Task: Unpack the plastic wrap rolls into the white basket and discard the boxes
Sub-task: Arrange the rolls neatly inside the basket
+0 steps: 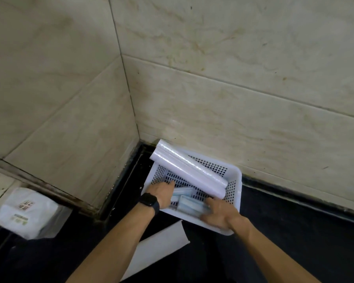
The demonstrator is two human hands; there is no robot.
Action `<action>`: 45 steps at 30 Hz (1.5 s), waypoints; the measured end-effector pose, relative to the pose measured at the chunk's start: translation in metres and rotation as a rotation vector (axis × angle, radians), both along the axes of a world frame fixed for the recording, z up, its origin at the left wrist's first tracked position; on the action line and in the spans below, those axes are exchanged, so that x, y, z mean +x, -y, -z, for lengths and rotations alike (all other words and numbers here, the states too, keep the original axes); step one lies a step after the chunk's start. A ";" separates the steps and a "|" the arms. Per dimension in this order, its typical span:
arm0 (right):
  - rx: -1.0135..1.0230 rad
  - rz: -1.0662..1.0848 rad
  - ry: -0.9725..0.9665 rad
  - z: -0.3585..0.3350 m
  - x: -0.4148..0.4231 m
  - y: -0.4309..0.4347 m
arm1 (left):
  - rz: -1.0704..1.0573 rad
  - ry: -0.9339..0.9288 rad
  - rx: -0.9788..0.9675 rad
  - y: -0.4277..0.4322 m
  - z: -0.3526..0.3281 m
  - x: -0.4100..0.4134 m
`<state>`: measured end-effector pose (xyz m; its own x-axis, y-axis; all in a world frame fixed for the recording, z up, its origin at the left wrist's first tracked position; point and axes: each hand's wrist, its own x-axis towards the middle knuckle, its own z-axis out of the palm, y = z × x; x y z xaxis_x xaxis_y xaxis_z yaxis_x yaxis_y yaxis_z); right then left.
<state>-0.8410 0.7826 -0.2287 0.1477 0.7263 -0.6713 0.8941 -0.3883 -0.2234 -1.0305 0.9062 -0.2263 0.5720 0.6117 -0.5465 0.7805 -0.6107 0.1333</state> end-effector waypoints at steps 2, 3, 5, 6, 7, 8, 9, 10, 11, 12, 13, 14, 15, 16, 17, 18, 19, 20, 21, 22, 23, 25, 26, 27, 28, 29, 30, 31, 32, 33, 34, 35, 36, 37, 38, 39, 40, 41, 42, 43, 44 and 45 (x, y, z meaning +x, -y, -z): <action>-0.028 0.058 -0.098 -0.005 0.000 -0.003 | 0.034 -0.011 0.071 0.000 -0.011 -0.004; -0.032 0.092 -0.146 -0.007 0.000 -0.004 | 0.044 -0.014 0.106 -0.001 -0.016 -0.007; -0.033 0.125 -0.173 -0.008 -0.002 -0.007 | 0.051 0.020 0.155 -0.003 -0.030 -0.013; -0.025 0.115 -0.151 -0.007 -0.003 -0.008 | 0.041 0.055 0.166 -0.005 -0.038 -0.018; -0.012 0.090 -0.121 -0.006 -0.003 -0.008 | 0.020 0.096 0.165 -0.006 -0.046 -0.024; 0.003 0.064 -0.092 -0.004 -0.003 -0.008 | -0.013 0.144 0.160 -0.007 -0.053 -0.031; 0.013 0.042 -0.061 -0.001 -0.004 -0.007 | -0.056 0.197 0.149 -0.009 -0.058 -0.039; 0.024 0.035 -0.042 0.001 -0.005 -0.007 | -0.106 0.260 0.124 -0.010 -0.062 -0.049; 0.035 0.045 -0.047 0.003 -0.007 -0.008 | -0.162 0.328 0.091 -0.011 -0.064 -0.059; 0.058 0.055 -0.057 0.005 -0.010 -0.009 | -0.223 0.400 0.061 -0.011 -0.065 -0.070; 0.087 0.054 -0.066 0.007 -0.014 -0.012 | -0.290 0.461 0.037 -0.012 -0.066 -0.081; 0.108 0.047 -0.076 0.008 -0.020 -0.016 | -0.356 0.501 0.015 -0.013 -0.068 -0.092; 0.124 0.040 -0.090 0.010 -0.027 -0.022 | -0.418 0.521 -0.001 -0.012 -0.069 -0.101; 0.135 0.038 -0.113 0.012 -0.035 -0.028 | -0.469 0.532 -0.013 -0.011 -0.071 -0.109; 0.146 0.038 -0.137 0.013 -0.043 -0.035 | -0.507 0.543 -0.019 -0.010 -0.072 -0.116; 0.151 0.035 -0.154 0.015 -0.051 -0.042 | -0.534 0.558 -0.026 -0.008 -0.072 -0.122; 0.148 0.034 -0.162 0.016 -0.058 -0.048 | -0.556 0.578 -0.042 -0.005 -0.072 -0.127; 0.139 0.034 -0.158 0.017 -0.063 -0.054 | -0.571 0.598 -0.058 -0.002 -0.073 -0.129; 0.129 0.036 -0.147 0.019 -0.066 -0.059 | -0.582 0.614 -0.065 0.001 -0.073 -0.131; 0.121 0.039 -0.133 0.020 -0.069 -0.063 | -0.591 0.626 -0.061 0.003 -0.073 -0.131; 0.117 0.043 -0.120 0.020 -0.071 -0.065 | -0.602 0.638 -0.053 0.005 -0.074 -0.131; 0.126 0.056 -0.105 0.021 -0.073 -0.064 | -0.609 0.656 -0.051 0.007 -0.075 -0.126; 0.131 0.063 -0.105 0.020 -0.074 -0.063 | -0.603 0.658 -0.057 0.008 -0.075 -0.122; 0.142 0.069 -0.113 0.019 -0.074 -0.061 | -0.588 0.655 -0.062 0.007 -0.074 -0.117; 0.157 0.084 -0.138 0.018 -0.073 -0.058 | -0.565 0.648 -0.063 0.007 -0.073 -0.112; 0.174 0.117 -0.183 0.015 -0.072 -0.054 | -0.540 0.645 -0.060 0.006 -0.072 -0.105; 0.191 0.169 -0.247 0.010 -0.071 -0.049 | -0.514 0.644 -0.046 0.005 -0.070 -0.097; 0.215 0.225 -0.314 0.005 -0.068 -0.041 | -0.484 0.644 -0.028 0.002 -0.067 -0.088; 0.249 0.279 -0.363 0.000 -0.065 -0.032 | -0.449 0.633 -0.016 0.000 -0.065 -0.078; 0.300 0.328 -0.388 -0.005 -0.060 -0.020 | -0.412 0.606 -0.018 -0.003 -0.062 -0.067; 0.361 0.370 -0.386 -0.008 -0.053 -0.007 | -0.378 0.559 -0.036 -0.005 -0.060 -0.056; 0.425 0.398 -0.357 -0.010 -0.046 0.009 | -0.343 0.503 -0.068 -0.007 -0.056 -0.044; 0.488 0.412 -0.301 -0.012 -0.037 0.025 | -0.305 0.444 -0.103 -0.007 -0.051 -0.034; 0.549 0.416 -0.227 -0.012 -0.029 0.041 | -0.263 0.385 -0.133 -0.008 -0.046 -0.024; 0.605 0.429 -0.142 -0.010 -0.020 0.056 | -0.223 0.333 -0.150 -0.008 -0.040 -0.015; 0.651 0.452 -0.052 -0.007 -0.013 0.068 | -0.188 0.296 -0.155 -0.007 -0.034 -0.008; 0.671 0.468 0.030 -0.002 -0.007 0.079 | -0.162 0.265 -0.153 -0.007 -0.028 -0.002; 0.661 0.477 0.086 0.003 -0.003 0.087 | -0.145 0.236 -0.147 -0.007 -0.022 0.003; 0.629 0.490 0.093 0.007 -0.002 0.093 | -0.128 0.202 -0.137 -0.006 -0.017 0.006; 0.595 0.512 0.054 0.010 -0.005 0.096 | -0.104 0.160 -0.117 -0.006 -0.013 0.008; 0.568 0.544 -0.015 0.013 -0.009 0.099 | -0.066 0.114 -0.084 -0.006 -0.008 0.009; 0.548 0.581 -0.090 0.016 -0.013 0.100 | -0.018 0.070 -0.039 -0.005 -0.003 0.010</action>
<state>-0.8544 0.6825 -0.2450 0.5659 0.7794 -0.2690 0.5520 -0.6005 -0.5786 -1.0210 0.9110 -0.2235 0.5991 0.6011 -0.5289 0.7790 -0.5903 0.2114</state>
